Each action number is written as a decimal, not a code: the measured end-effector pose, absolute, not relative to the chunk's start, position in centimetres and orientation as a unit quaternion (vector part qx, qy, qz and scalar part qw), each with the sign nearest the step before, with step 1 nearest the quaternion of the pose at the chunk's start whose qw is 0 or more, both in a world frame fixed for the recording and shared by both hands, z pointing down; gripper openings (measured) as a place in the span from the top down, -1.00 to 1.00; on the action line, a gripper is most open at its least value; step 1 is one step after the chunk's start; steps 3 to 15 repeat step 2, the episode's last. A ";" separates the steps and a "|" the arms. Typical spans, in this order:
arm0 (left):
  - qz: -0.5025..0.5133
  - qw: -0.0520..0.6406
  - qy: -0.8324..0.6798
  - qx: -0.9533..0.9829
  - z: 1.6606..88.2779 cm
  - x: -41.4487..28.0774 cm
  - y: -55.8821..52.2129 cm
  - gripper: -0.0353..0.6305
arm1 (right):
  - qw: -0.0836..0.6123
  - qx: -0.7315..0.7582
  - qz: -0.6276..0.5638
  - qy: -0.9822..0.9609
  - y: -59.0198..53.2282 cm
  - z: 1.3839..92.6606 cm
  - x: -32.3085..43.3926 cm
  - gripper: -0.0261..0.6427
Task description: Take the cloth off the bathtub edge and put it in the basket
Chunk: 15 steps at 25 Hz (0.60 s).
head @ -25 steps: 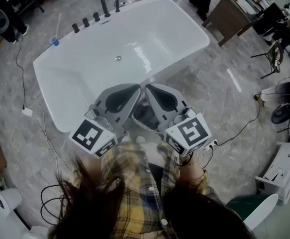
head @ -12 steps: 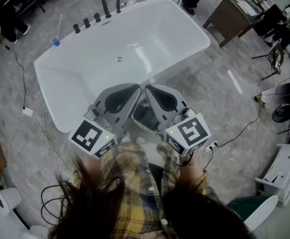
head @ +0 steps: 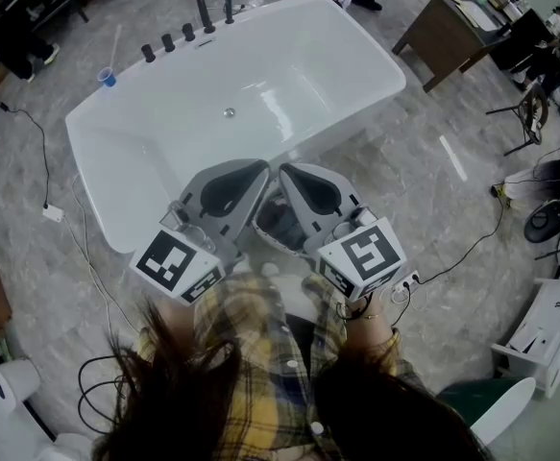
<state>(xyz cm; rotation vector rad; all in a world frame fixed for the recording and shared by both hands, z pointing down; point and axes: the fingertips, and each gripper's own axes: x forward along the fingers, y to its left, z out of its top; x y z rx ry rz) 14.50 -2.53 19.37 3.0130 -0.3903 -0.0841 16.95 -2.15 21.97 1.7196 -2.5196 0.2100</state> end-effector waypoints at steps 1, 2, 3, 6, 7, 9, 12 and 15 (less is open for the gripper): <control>-0.027 0.051 -0.128 0.990 19.4 14.5 -2.4 0.83 | 0.042 0.561 0.068 -0.824 -2.1 21.9 16.9 0.88; -0.027 0.051 -0.128 0.990 19.4 14.4 -2.4 0.83 | 0.042 0.561 0.067 -0.824 -2.0 21.9 16.8 0.88; -0.027 0.051 -0.128 0.990 19.4 14.4 -2.4 0.83 | 0.042 0.561 0.067 -0.824 -2.0 21.9 16.8 0.88; -0.027 0.051 -0.128 0.990 19.4 14.4 -2.4 0.83 | 0.042 0.561 0.067 -0.824 -2.0 21.9 16.8 0.88; -0.027 0.051 -0.128 0.990 19.4 14.4 -2.4 0.83 | 0.042 0.561 0.067 -0.824 -2.0 21.9 16.8 0.88; -0.027 0.051 -0.128 0.990 19.4 14.4 -2.4 0.83 | 0.042 0.561 0.067 -0.824 -2.0 21.9 16.8 0.88; -0.027 0.051 -0.128 0.990 19.4 14.4 -2.4 0.83 | 0.042 0.561 0.067 -0.824 -2.0 21.9 16.8 0.88; -0.027 0.051 -0.128 0.990 19.4 14.4 -2.4 0.83 | 0.042 0.561 0.067 -0.824 -2.0 21.9 16.8 0.88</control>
